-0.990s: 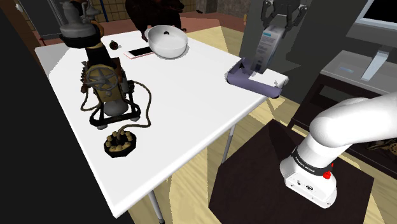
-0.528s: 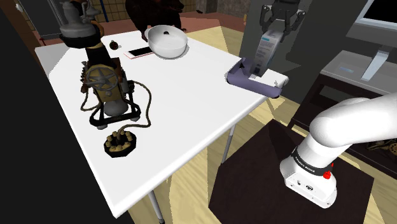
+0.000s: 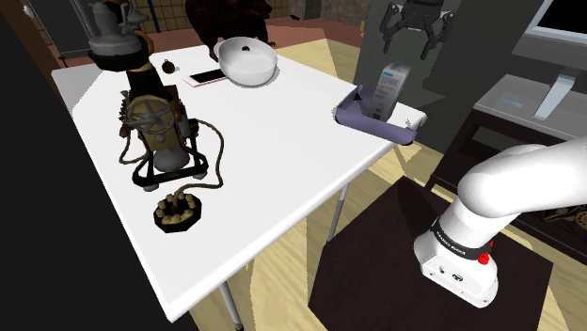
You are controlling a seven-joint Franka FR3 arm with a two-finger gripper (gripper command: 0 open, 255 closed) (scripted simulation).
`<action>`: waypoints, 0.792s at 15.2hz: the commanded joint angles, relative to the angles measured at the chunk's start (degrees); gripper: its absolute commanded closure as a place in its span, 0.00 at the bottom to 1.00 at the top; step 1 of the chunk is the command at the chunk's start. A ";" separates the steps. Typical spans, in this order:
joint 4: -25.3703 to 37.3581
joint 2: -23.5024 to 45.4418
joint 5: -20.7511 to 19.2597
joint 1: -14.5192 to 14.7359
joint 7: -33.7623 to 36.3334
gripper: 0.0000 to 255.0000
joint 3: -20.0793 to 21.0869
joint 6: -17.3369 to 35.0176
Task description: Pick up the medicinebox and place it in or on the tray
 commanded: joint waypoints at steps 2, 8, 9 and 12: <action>2.46 0.67 -0.05 -0.02 0.03 0.00 -0.07 -1.79; 9.68 2.89 -0.19 -0.08 0.11 0.00 -0.24 -6.80; 9.69 2.89 -0.19 -0.08 0.11 0.00 -0.24 -6.80; 9.69 2.89 -0.19 -0.08 0.11 0.00 -0.24 -6.80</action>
